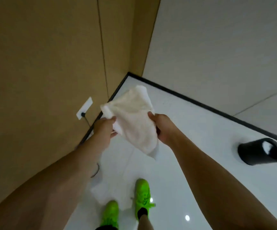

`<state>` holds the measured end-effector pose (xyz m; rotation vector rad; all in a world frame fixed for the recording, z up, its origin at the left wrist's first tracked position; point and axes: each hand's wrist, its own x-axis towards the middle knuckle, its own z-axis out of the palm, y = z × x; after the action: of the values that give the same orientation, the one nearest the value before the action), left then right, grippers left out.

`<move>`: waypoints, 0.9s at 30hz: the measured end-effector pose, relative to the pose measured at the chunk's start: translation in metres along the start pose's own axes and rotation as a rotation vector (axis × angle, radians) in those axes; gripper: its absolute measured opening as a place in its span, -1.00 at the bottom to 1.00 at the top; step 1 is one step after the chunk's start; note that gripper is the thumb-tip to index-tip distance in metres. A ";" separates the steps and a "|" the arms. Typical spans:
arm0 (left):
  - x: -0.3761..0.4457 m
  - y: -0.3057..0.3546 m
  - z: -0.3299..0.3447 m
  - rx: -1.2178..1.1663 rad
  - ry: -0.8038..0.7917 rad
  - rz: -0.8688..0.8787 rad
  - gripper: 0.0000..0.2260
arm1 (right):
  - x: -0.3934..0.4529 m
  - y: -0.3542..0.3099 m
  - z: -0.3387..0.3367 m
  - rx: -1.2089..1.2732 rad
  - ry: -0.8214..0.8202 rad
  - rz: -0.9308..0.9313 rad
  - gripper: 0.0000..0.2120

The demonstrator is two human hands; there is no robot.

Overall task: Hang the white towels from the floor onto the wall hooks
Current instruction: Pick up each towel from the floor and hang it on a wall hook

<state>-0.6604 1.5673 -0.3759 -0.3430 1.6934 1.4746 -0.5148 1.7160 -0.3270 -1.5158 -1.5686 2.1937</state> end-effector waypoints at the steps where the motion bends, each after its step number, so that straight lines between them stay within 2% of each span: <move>1: -0.015 0.018 0.022 0.106 -0.023 0.099 -0.77 | -0.023 -0.008 -0.022 -0.016 0.064 -0.036 -0.71; 3: -0.055 0.046 0.071 0.300 -0.115 0.285 -0.86 | -0.071 -0.015 -0.069 -0.057 0.190 -0.072 -0.74; 6: -0.130 0.060 0.153 0.525 -0.314 0.481 -0.77 | -0.143 -0.007 -0.139 -0.154 0.436 -0.100 -0.78; 8: -0.191 0.051 0.205 0.646 -0.501 0.574 -0.81 | -0.190 0.003 -0.180 -0.128 0.582 -0.153 -0.80; 12: -0.326 -0.002 0.288 0.891 -0.852 0.761 -0.73 | -0.287 0.028 -0.248 0.067 0.696 -0.338 -0.65; 14: -0.393 -0.037 0.317 0.982 -1.057 0.855 -0.80 | -0.342 0.046 -0.281 0.043 0.764 -0.474 -0.50; 16: -0.451 -0.069 0.337 1.096 -1.235 0.952 -0.76 | -0.397 0.066 -0.309 -0.019 0.794 -0.584 -0.38; 18: -0.513 -0.108 0.355 1.192 -1.370 1.027 -0.71 | -0.463 0.098 -0.340 -0.022 0.835 -0.630 -0.38; 21: -0.599 -0.171 0.374 1.253 -1.530 1.110 -0.76 | -0.558 0.156 -0.383 0.002 0.967 -0.611 -0.55; 24: -0.673 -0.236 0.390 1.279 -1.681 1.141 -0.81 | -0.643 0.222 -0.414 0.025 1.121 -0.506 -0.73; 27: -0.741 -0.301 0.401 1.289 -1.796 1.172 -0.79 | -0.720 0.283 -0.438 0.003 1.301 -0.378 -0.67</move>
<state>0.1586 1.6212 -0.0190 2.1892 0.6941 0.3424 0.3048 1.5005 -0.0573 -1.7807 -1.1515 0.6281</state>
